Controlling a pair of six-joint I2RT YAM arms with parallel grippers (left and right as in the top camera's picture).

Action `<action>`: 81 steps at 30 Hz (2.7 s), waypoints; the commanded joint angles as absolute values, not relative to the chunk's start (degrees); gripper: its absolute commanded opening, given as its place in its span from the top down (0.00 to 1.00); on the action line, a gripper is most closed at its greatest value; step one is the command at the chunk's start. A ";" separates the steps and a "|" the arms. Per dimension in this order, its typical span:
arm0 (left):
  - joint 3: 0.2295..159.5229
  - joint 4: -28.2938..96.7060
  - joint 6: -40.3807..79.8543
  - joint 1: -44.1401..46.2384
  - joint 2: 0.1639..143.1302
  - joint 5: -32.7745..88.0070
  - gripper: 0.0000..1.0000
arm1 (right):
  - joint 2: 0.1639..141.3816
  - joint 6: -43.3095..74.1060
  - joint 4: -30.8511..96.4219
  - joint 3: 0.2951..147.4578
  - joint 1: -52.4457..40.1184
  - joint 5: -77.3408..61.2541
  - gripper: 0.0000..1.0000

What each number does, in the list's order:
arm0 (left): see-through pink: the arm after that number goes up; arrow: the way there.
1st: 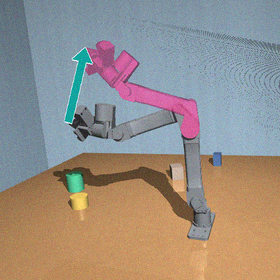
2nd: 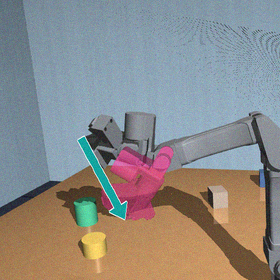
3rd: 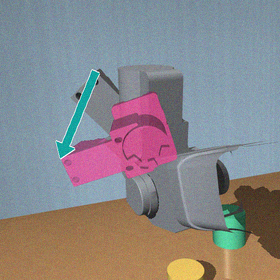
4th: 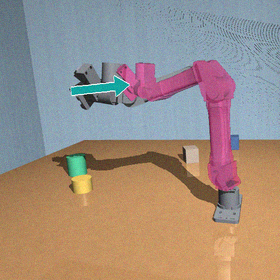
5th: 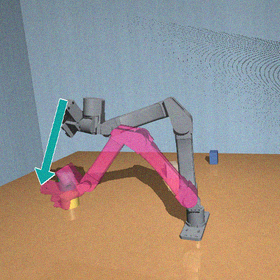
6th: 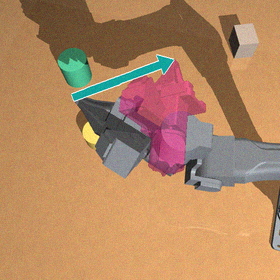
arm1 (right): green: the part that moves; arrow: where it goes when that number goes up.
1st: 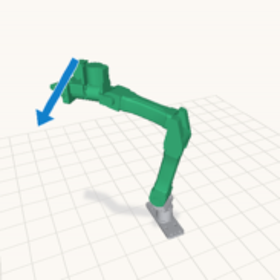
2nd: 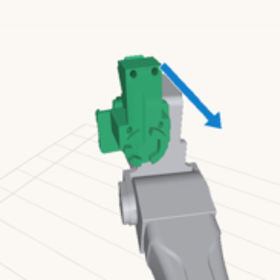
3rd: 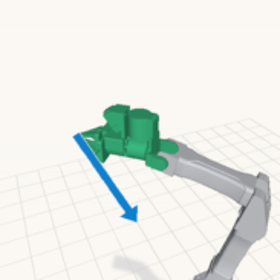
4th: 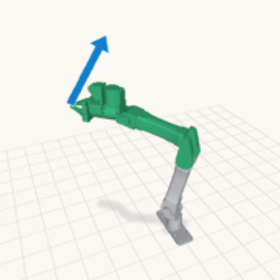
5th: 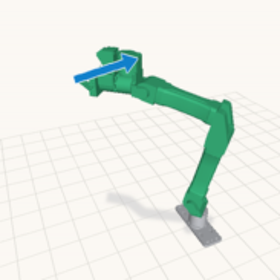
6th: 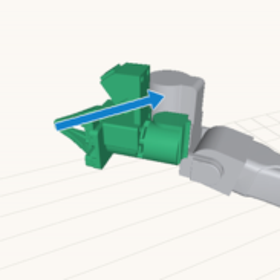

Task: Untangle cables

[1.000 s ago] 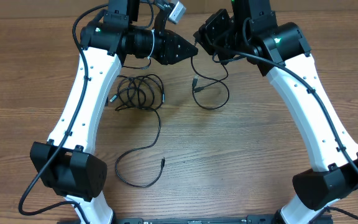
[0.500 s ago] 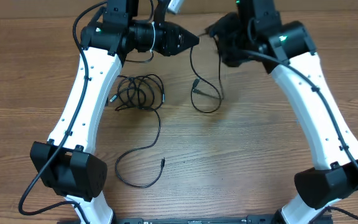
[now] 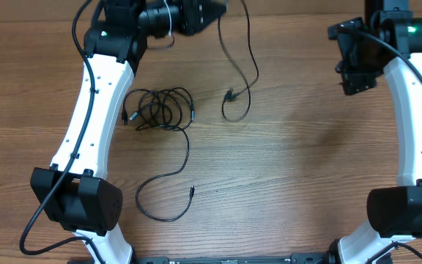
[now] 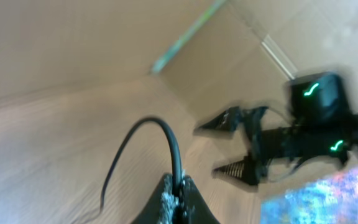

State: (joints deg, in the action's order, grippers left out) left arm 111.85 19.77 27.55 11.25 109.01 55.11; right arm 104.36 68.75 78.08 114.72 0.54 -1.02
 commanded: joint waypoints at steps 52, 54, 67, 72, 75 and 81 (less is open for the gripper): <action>113.40 9.82 19.66 3.75 120.73 8.86 0.96 | 102.65 68.60 78.67 114.80 2.70 -0.03 0.00; 113.40 11.20 15.81 2.74 121.45 6.76 0.96 | 102.65 68.60 78.61 114.80 2.70 -0.03 0.00; 113.40 23.35 1.67 -15.29 121.58 -7.44 0.96 | 102.65 68.60 78.59 114.80 2.70 -0.03 0.00; 113.40 24.03 -0.19 -23.81 121.58 -7.53 0.96 | 102.65 68.60 78.59 114.80 2.70 -0.03 0.00; 113.40 24.88 -1.54 -28.16 121.58 -8.03 0.79 | 102.65 68.60 78.59 114.80 2.70 -0.03 0.00; 113.36 30.09 1.15 -31.62 121.60 -7.81 0.10 | 102.65 68.60 78.59 114.80 2.70 -0.03 0.00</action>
State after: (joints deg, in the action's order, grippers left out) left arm 112.86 28.27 -0.12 -31.57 121.16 -7.62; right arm 104.36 68.73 78.70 114.72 2.63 -0.82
